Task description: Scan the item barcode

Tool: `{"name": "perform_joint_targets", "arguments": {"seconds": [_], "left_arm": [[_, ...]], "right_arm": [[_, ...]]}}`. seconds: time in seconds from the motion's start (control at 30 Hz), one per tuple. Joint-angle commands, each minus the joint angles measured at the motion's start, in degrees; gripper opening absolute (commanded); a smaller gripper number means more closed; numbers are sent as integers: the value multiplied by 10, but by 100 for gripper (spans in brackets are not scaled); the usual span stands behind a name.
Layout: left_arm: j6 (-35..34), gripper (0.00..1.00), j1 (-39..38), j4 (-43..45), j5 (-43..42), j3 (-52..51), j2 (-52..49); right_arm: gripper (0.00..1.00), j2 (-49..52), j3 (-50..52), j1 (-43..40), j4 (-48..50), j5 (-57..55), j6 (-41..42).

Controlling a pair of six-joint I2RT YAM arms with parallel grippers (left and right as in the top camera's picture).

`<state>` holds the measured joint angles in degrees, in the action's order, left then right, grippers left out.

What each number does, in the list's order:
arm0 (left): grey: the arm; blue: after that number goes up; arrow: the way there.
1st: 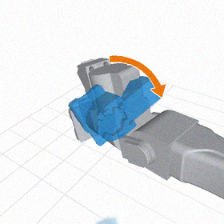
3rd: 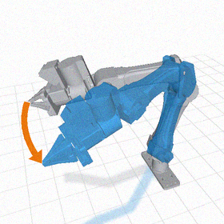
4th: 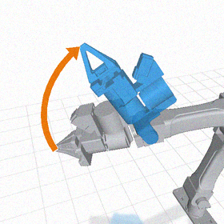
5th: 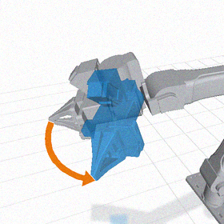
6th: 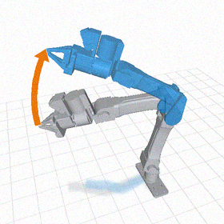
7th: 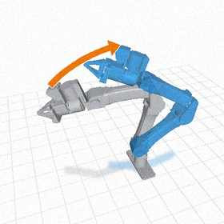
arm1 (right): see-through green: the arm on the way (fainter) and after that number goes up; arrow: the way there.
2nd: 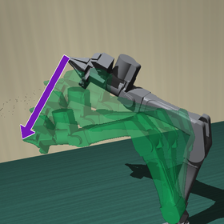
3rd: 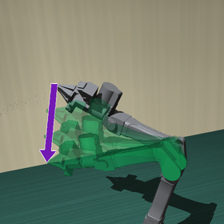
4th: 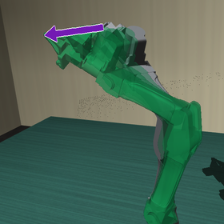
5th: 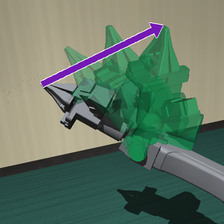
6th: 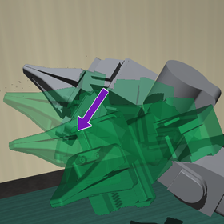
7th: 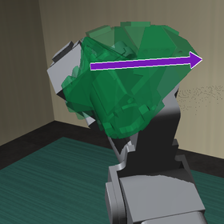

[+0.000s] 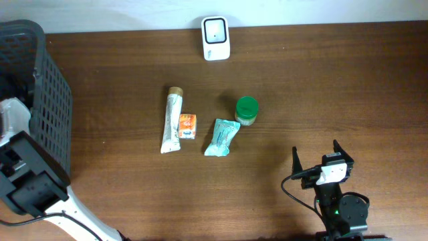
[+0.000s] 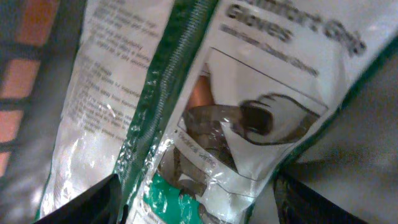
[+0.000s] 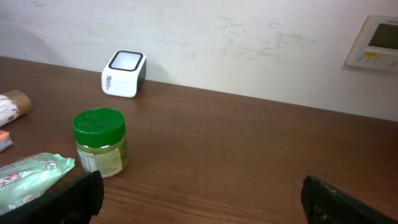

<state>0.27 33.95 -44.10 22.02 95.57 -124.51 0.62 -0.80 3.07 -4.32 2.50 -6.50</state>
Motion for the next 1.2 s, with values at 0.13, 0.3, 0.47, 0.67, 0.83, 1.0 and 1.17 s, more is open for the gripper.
{"name": "perform_joint_targets", "arguments": {"seconds": [0.13, 0.3, 0.47, 0.67, 0.83, 1.0, 1.17], "left_arm": [[12, 59, 33, 11, 41, -71, -16], [11, 57, 37, 38, 17, -74, -24], [11, 0, 37, 40, 7, -70, -30], [11, 0, 34, -1, -129, 7, 44], [10, 0, 28, -5, -261, 96, 208], [-11, 0, 26, 29, -288, 105, 378], [-29, 0, -68, -15, -313, 104, 488]], "right_arm": [[98, -4, 5, -1, 0, 3, -3], [98, -4, 5, -1, 0, 3, -3], [98, -4, 5, -1, 0, 3, -3], [98, -4, 5, -1, 0, 3, -3], [98, -4, 5, -1, 0, 3, -3], [98, -4, 5, -1, 0, 3, -3], [98, -4, 5, -1, 0, 3, -3]]}}
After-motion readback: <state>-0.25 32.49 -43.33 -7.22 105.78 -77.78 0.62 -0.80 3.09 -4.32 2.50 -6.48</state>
